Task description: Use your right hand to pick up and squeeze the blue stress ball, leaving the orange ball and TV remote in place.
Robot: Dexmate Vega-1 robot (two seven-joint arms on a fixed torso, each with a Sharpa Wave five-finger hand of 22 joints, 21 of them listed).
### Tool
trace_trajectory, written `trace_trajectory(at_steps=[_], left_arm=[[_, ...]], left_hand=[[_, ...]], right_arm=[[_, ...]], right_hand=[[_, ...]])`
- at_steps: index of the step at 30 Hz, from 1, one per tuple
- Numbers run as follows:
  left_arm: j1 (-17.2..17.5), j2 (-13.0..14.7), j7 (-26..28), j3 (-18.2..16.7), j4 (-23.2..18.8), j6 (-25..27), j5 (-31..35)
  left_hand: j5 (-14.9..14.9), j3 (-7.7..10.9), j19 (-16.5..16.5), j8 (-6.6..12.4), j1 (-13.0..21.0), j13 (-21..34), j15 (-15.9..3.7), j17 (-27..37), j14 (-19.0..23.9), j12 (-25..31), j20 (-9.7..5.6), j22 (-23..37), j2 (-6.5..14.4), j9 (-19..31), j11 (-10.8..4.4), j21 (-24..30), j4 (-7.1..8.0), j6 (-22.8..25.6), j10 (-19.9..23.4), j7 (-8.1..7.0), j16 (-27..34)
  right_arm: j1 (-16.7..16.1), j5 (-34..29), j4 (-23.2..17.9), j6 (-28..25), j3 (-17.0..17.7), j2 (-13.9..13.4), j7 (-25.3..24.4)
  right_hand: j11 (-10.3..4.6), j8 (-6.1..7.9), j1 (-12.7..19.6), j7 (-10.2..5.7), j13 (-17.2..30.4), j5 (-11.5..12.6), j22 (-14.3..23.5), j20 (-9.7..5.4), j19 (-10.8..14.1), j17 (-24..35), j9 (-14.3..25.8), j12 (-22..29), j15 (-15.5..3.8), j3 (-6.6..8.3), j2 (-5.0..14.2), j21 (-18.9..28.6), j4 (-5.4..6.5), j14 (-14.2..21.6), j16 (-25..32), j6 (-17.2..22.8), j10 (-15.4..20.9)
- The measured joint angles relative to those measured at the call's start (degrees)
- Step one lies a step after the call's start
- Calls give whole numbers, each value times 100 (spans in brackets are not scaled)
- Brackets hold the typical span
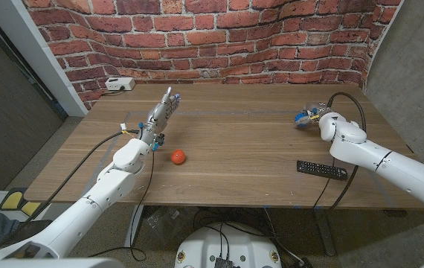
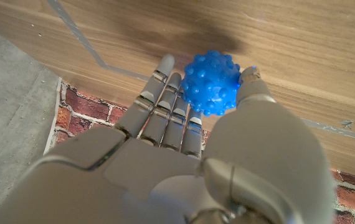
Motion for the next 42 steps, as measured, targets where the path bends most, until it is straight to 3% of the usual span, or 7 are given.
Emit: trace_trajectory(at_steps=[8,17,23,26,36,42], left_arm=[[2,0,3,-3,8,5,-4],[-21,-11,6,1,44,26,-6],[-29,-16,18,4,51,48,-6],[-37,-19,20,7,56,55,-6],[-54,-26,21,17,80,69,-17],[-61,-28,7,22,94,73,-25]], left_hand=[[0,0,0,0,65,0,0,0,0,0,0,0,-52,0,0,0,0,0,0,0,0],[0,0,0,0,4,-1,0,0,0,0,0,0,8,0,0,0,0,0,0,0,0],[0,0,0,0,5,-1,0,0,0,0,0,0,7,0,0,0,0,0,0,0,0],[0,0,0,0,6,-1,0,0,0,0,0,0,7,0,0,0,0,0,0,0,0],[0,0,0,0,87,-1,0,0,0,0,0,0,-31,0,0,0,0,0,0,0,0],[0,0,0,0,86,-1,0,0,0,0,0,0,-30,0,0,0,0,0,0,0,0]], right_arm=[[98,10,136,-35,-110,60,37],[187,22,202,-71,-200,68,127],[235,24,219,-73,-245,55,203],[252,29,219,-71,-262,39,241],[262,0,134,-100,-289,-28,324],[161,-36,20,-150,-245,-65,211]], right_hand=[[23,0,-45,22,0,-3,0,0,-62,0,1,0,-5,-25,0,-24,25,-68,0,-103,-83],[150,-60,-253,157,0,-4,0,34,-260,1,-27,-26,50,-119,-53,-152,56,-398,-27,-389,-385],[202,-60,-690,269,21,42,0,54,-464,-28,-53,-48,202,-355,-298,-347,163,-681,-27,-637,-684],[243,-84,-934,309,27,85,0,74,-574,-54,-53,-48,291,-446,-369,-446,253,-875,-68,-866,-910],[327,-126,-1362,384,27,242,1,179,-1080,-81,-80,-48,624,-643,-497,-846,359,-1698,-89,-1899,-1850],[328,-126,-1524,359,27,295,13,284,-1308,-81,-79,-48,694,-732,-511,-979,385,-1951,-89,-2200,-2108]])
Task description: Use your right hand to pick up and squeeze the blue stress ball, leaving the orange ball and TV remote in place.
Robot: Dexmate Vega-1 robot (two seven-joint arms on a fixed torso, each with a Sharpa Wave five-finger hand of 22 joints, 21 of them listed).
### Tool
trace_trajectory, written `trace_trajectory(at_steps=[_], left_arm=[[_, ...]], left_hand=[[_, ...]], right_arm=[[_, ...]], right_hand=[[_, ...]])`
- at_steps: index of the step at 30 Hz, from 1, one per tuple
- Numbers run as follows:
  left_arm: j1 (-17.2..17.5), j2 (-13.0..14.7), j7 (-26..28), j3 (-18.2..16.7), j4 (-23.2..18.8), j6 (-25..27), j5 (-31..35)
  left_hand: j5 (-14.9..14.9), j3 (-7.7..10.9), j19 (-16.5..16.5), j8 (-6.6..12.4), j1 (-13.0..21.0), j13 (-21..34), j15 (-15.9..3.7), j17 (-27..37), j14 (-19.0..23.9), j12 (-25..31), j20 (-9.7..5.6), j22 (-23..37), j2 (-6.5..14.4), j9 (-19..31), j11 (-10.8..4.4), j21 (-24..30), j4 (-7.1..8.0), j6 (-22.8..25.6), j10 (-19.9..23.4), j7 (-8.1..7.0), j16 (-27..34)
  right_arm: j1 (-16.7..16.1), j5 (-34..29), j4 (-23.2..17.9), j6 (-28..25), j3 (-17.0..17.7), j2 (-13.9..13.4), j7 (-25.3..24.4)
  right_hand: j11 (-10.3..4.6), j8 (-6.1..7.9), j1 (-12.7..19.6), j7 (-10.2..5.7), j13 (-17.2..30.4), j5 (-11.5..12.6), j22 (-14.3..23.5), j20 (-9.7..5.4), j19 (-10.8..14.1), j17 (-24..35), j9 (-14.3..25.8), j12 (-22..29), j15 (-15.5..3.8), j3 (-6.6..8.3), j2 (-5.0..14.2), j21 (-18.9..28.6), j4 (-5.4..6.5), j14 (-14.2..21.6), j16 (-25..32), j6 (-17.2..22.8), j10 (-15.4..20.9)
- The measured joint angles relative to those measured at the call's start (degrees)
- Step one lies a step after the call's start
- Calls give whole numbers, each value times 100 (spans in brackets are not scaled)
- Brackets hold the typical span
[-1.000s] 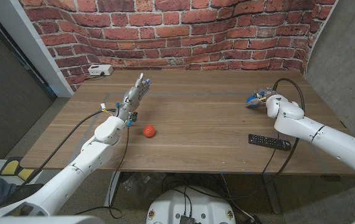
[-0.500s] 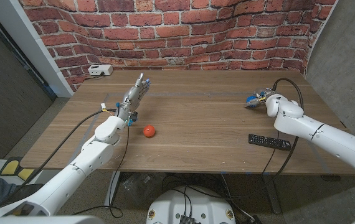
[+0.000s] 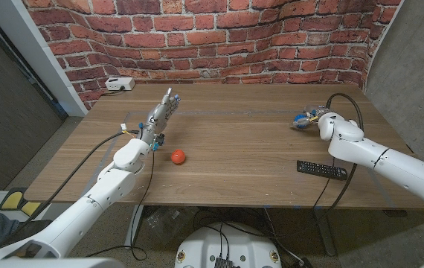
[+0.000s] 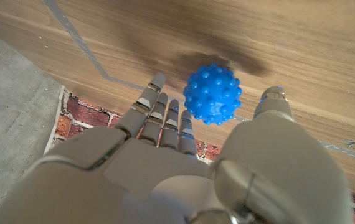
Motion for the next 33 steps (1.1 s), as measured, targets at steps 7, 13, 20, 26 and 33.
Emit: trace_trajectory(at_steps=[7,13,20,26,33], left_arm=[[-15,-2,-24,9,18,6,-10],[-27,-3,-44,15,30,15,-16],[-36,5,-73,23,33,38,-27],[-42,12,-103,39,33,62,-44],[-50,13,-141,59,39,70,-53]], left_hand=[[0,0,0,0,-60,0,24,0,24,0,0,0,59,0,0,0,0,0,0,0,0],[-48,0,0,0,-19,0,23,0,23,0,0,0,98,0,21,0,0,0,21,0,0],[-48,0,0,0,-17,0,22,0,22,0,0,0,95,0,21,0,0,0,21,0,0],[-48,0,0,0,32,0,22,0,22,0,0,0,45,0,21,0,0,0,20,0,0],[-48,-1,0,0,31,-1,22,0,22,0,0,0,46,0,20,0,-1,0,20,0,0]], right_arm=[[-292,177,-151,43,312,-15,-445],[-557,496,-260,246,632,-6,-880],[-957,1010,-387,638,1127,89,-1474],[-1275,1371,-511,1041,1455,194,-2017],[-1540,1670,-606,1524,1703,314,-2567]], right_hand=[[0,23,-171,-13,0,1,1,2,-84,0,0,24,-17,-67,35,-60,67,-76,0,-50,0],[-31,221,-420,-106,0,1,1,2,-84,-16,9,112,-19,-131,119,-103,193,-74,37,320,95],[-2,283,-468,-196,0,0,1,2,-84,-26,43,156,-50,-144,167,-131,210,-44,46,507,186],[-2,283,-442,-174,-1,0,1,1,-85,-26,43,156,-50,-102,208,-148,216,-44,46,485,186],[-7,283,-428,-143,-17,0,1,-41,-126,-26,26,156,-50,-71,264,-188,185,-43,46,517,242]])
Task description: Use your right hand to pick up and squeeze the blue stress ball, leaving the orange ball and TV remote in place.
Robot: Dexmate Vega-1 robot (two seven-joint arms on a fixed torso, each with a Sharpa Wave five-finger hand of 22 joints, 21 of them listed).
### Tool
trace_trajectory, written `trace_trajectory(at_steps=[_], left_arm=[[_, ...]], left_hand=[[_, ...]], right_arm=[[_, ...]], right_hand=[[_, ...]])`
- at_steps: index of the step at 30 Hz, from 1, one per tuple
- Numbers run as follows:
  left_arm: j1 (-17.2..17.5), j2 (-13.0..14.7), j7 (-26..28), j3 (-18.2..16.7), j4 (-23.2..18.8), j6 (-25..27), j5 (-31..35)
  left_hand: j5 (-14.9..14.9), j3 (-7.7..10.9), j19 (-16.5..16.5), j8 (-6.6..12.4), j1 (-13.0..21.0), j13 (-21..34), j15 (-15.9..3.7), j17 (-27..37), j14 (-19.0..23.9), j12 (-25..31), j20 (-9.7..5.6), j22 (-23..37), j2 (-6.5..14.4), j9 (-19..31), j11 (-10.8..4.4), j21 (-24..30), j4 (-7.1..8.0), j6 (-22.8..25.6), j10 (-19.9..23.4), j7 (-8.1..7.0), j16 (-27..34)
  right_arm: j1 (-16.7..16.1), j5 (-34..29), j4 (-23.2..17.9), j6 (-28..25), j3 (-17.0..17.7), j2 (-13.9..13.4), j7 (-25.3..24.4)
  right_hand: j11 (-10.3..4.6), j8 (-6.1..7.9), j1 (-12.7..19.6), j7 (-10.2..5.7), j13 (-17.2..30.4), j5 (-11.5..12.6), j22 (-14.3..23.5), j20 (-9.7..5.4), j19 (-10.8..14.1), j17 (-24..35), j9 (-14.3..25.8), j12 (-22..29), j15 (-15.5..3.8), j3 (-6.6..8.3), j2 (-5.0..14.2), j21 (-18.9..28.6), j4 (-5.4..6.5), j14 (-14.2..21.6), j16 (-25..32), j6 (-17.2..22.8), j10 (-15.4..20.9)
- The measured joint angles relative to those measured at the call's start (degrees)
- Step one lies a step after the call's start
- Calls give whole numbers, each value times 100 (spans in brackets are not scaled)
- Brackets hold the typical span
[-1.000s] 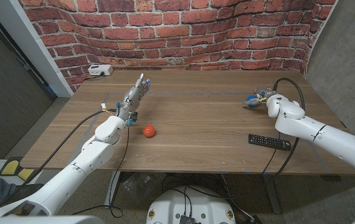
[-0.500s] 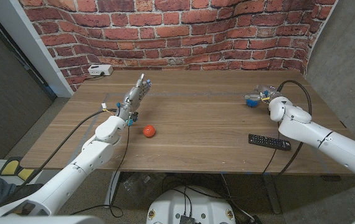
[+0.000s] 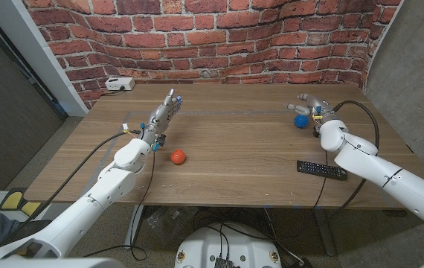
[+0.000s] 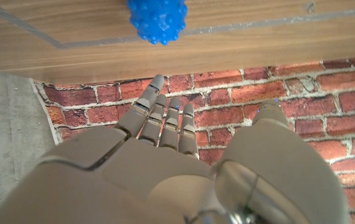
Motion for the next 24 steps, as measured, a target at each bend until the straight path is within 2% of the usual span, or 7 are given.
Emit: trace_trajectory(at_steps=[10,17,24], left_arm=[[0,-12,-75,14,28,-13,-30],[7,-9,-113,16,33,-66,-34],[23,6,-140,16,24,-102,-37]], left_hand=[[0,-15,19,0,-52,0,-24,0,23,0,-19,0,51,0,0,0,-15,23,0,23,0],[0,-15,73,0,-51,0,-22,0,63,0,-72,0,50,0,-9,0,-15,52,53,52,0],[0,-15,72,0,1,0,-22,0,63,0,-72,0,-2,0,1,0,-15,51,62,52,0]], right_arm=[[-348,530,27,858,355,334,-532],[-538,1020,138,1697,576,570,-659],[-666,1347,220,2216,729,724,-631]], right_hand=[[8,0,9,97,0,-33,0,-30,12,-27,0,89,-62,15,52,0,16,62,22,106,214],[51,0,-24,111,0,-37,0,-54,36,-27,0,133,-71,15,84,-6,15,112,22,154,256],[49,0,-91,131,1,-121,0,-92,75,-26,-27,188,-96,32,151,-45,33,137,21,297,456]])
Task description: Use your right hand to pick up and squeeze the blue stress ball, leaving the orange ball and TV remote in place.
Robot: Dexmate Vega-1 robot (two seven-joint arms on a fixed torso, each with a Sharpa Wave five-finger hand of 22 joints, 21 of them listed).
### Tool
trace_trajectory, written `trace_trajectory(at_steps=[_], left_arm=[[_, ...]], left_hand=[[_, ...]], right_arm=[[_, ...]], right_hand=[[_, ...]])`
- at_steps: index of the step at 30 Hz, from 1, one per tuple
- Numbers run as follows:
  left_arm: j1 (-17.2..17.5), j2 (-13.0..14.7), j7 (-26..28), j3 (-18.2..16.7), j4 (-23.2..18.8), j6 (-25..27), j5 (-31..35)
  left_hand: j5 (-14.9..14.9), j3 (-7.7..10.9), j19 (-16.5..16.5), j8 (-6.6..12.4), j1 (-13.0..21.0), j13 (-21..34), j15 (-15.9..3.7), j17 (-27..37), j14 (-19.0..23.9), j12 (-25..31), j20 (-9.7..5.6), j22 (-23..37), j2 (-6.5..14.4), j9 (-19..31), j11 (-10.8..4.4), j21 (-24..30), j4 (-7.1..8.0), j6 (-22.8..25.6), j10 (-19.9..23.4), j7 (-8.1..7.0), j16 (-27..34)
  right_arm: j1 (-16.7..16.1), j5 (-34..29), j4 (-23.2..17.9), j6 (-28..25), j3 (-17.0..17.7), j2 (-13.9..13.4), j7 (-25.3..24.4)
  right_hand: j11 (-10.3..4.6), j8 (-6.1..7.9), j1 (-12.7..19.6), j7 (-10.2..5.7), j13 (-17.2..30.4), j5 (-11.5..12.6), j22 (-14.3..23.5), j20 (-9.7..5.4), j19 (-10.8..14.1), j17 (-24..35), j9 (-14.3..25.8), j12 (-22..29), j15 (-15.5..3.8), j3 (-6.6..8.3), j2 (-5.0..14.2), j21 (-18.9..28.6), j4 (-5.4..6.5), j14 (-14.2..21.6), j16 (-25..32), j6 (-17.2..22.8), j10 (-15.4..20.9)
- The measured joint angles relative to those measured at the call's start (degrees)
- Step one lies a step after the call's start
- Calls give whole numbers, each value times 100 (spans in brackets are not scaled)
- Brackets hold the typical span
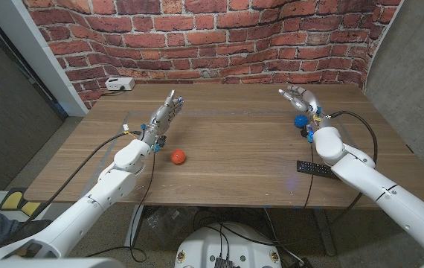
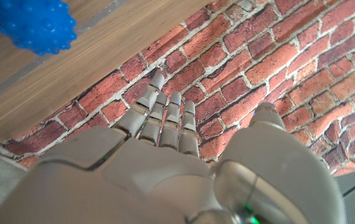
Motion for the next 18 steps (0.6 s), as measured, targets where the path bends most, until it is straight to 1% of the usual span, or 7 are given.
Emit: trace_trajectory(at_steps=[3,6,7,9,14,17,18], left_arm=[[4,4,-22,0,-4,-22,-1],[4,4,-34,0,-4,-32,-1],[4,6,-37,0,-10,-37,-1],[4,8,-42,0,-16,-39,-1],[13,26,-48,0,-56,-47,11],[16,31,-47,0,-66,-68,27],[27,36,-47,0,-92,-74,32]], left_hand=[[0,0,0,0,0,0,14,0,14,0,0,0,0,0,16,0,0,0,16,0,0],[0,-1,13,0,0,-4,0,0,62,0,-13,0,0,0,41,0,2,14,41,14,0],[0,-18,24,0,0,-10,0,0,61,0,-24,0,0,0,41,0,18,22,41,22,0],[0,-25,53,0,-1,-15,0,0,62,0,-9,0,1,0,41,0,25,31,41,31,0],[0,-25,93,0,-1,-14,30,0,92,0,-30,0,1,0,41,0,25,-13,41,75,0],[0,-25,93,-23,-1,-14,30,0,92,0,-30,0,1,0,41,0,25,-22,41,83,0],[0,-25,93,-23,-1,-14,30,0,92,0,-30,0,1,0,41,0,25,-22,41,83,0]], right_arm=[[-47,323,65,395,66,67,153],[-75,323,124,395,109,110,153],[-92,652,167,771,133,134,369],[-106,737,200,871,153,152,437],[-148,1066,344,1281,220,210,719],[-165,1141,446,1371,249,246,786],[-168,1377,475,1619,257,256,1013]], right_hand=[[18,46,-43,14,0,-6,0,0,0,0,0,0,-18,15,43,0,15,18,0,97,18],[62,107,-76,41,0,-49,0,-32,32,0,0,0,-18,15,76,0,14,18,0,311,-2],[62,107,-84,43,0,-49,0,-30,31,0,0,0,-5,15,84,0,14,31,0,330,-2],[65,104,-108,55,0,-70,0,-30,31,1,0,0,13,15,107,0,14,48,0,332,-5],[152,-64,-243,106,-27,-112,0,-30,31,1,1,-51,12,-27,166,-48,87,48,0,-10,-92],[167,-99,-324,137,-27,-134,0,-30,30,1,-24,-61,45,-50,171,-83,110,15,0,-82,-128],[178,-119,-362,142,-27,-139,0,-27,28,1,-27,-84,77,-67,165,-112,128,-19,0,-129,-159]])
